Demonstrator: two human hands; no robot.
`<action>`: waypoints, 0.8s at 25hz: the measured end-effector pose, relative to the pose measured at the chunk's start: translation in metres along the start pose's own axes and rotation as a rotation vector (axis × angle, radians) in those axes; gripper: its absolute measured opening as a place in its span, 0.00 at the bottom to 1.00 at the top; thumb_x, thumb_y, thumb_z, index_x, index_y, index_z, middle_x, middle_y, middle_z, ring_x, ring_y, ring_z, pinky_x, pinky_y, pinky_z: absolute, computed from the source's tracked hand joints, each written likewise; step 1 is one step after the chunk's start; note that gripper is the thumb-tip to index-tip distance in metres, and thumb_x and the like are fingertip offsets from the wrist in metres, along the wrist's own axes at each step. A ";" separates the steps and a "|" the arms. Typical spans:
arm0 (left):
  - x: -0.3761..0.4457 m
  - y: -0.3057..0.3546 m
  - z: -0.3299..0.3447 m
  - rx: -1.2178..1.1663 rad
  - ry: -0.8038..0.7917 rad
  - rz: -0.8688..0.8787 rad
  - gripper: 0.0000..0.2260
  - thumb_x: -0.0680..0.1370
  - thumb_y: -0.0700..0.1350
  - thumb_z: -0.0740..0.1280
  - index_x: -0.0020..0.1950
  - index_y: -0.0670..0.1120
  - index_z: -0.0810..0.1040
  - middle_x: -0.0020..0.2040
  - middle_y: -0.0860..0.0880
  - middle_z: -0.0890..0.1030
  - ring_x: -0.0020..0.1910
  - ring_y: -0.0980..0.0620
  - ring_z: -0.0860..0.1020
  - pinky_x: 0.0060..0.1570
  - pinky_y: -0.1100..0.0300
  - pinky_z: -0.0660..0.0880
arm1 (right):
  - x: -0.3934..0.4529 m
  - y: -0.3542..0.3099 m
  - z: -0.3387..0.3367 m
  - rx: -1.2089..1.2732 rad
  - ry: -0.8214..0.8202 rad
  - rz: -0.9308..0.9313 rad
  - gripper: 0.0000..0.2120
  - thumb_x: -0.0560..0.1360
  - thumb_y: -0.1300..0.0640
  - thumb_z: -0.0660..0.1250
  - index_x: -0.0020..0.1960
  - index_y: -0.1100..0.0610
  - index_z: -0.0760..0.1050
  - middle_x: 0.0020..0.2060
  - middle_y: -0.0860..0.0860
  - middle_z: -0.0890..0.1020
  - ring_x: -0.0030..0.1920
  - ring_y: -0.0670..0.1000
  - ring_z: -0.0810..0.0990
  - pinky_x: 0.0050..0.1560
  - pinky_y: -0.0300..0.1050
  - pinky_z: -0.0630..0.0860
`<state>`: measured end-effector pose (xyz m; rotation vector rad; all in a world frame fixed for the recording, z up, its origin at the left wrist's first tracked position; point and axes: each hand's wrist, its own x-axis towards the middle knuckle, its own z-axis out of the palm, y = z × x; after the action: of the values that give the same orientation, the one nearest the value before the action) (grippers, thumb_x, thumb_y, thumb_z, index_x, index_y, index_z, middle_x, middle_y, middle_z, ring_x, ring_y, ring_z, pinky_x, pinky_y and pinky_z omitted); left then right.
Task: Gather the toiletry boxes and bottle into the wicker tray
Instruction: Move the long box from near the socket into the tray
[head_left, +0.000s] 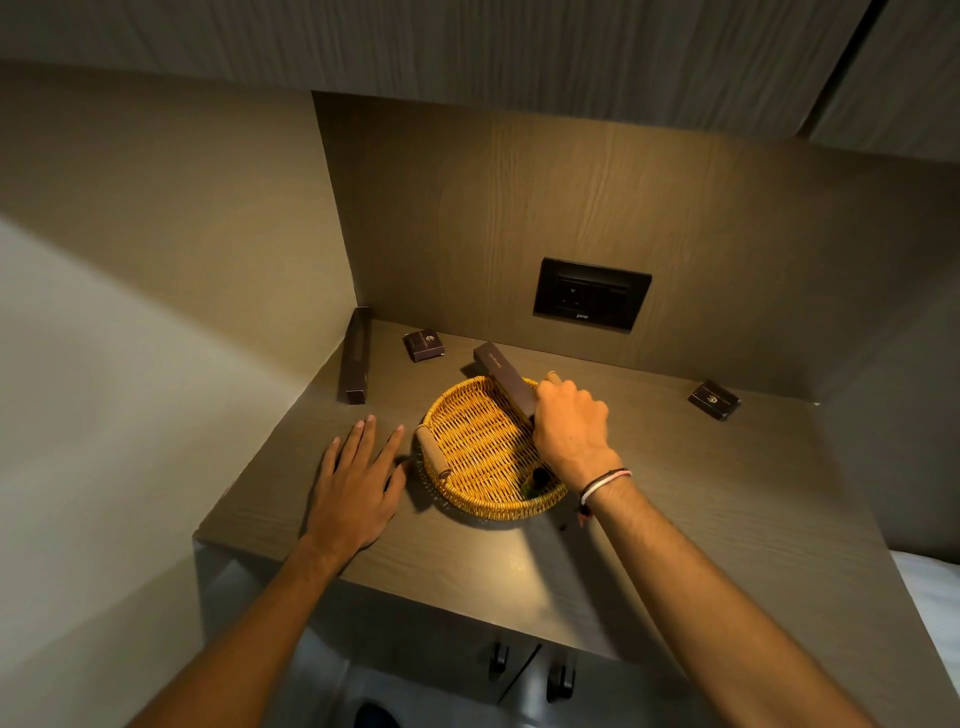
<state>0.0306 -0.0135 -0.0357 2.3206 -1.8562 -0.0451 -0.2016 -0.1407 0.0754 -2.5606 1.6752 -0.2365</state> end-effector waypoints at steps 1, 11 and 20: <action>0.000 0.000 0.000 0.002 0.001 0.000 0.28 0.80 0.59 0.48 0.79 0.53 0.53 0.80 0.41 0.56 0.80 0.43 0.53 0.77 0.42 0.52 | 0.000 0.000 0.000 0.004 -0.012 -0.005 0.10 0.79 0.61 0.65 0.60 0.59 0.75 0.57 0.58 0.80 0.55 0.64 0.82 0.48 0.57 0.77; 0.000 0.001 -0.001 -0.005 0.006 -0.004 0.28 0.80 0.58 0.48 0.79 0.53 0.53 0.81 0.42 0.55 0.80 0.44 0.53 0.77 0.42 0.52 | 0.027 0.076 -0.020 0.173 0.263 0.159 0.11 0.79 0.53 0.65 0.55 0.59 0.81 0.55 0.60 0.81 0.57 0.63 0.79 0.49 0.56 0.77; 0.002 -0.001 -0.001 -0.009 0.005 -0.006 0.27 0.80 0.58 0.48 0.79 0.53 0.53 0.81 0.42 0.55 0.80 0.44 0.53 0.77 0.42 0.52 | 0.048 0.197 0.014 -0.022 -0.144 0.473 0.20 0.77 0.64 0.63 0.68 0.62 0.74 0.67 0.67 0.75 0.69 0.67 0.72 0.69 0.59 0.72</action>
<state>0.0316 -0.0152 -0.0350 2.3185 -1.8423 -0.0484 -0.3583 -0.2644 0.0374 -2.0505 2.1564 -0.0018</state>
